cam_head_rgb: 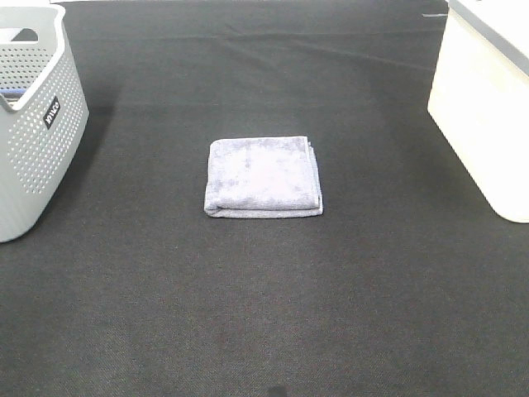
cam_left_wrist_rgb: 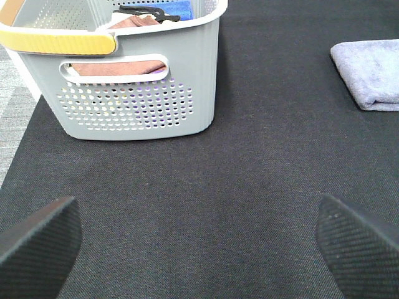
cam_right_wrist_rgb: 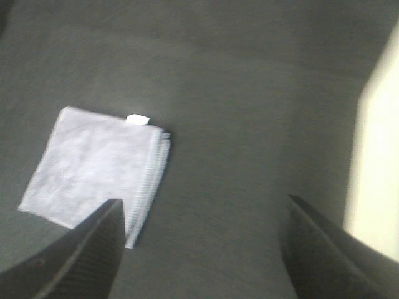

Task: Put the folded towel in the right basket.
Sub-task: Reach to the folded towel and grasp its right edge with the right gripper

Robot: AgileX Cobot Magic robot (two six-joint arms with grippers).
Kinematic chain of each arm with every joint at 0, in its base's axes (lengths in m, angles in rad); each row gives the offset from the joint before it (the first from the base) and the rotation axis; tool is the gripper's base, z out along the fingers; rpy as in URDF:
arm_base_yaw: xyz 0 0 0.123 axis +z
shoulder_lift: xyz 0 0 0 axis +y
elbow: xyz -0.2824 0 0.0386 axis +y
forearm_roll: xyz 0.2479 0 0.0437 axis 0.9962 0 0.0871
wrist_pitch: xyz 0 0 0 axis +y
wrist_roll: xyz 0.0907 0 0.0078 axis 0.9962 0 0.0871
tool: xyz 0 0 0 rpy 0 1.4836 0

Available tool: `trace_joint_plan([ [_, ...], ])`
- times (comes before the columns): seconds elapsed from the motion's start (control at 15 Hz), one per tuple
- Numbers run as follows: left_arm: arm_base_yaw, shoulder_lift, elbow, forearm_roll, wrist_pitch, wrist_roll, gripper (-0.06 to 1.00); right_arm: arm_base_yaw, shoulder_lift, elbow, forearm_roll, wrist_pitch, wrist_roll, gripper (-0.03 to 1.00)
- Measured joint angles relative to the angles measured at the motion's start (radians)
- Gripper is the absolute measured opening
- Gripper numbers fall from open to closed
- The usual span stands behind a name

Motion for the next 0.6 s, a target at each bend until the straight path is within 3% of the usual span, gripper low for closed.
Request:
trace_joint_plan([
  [0.27,0.000,0.000,0.000,0.000,0.000,0.000,0.97,0.126,0.170,-0.034,0.009,0.041,0.038,0.66],
  [0.6,0.000,0.000,0.000,0.000,0.000,0.000,0.97,0.134,0.325,-0.035,0.083,0.066,0.086,0.66],
])
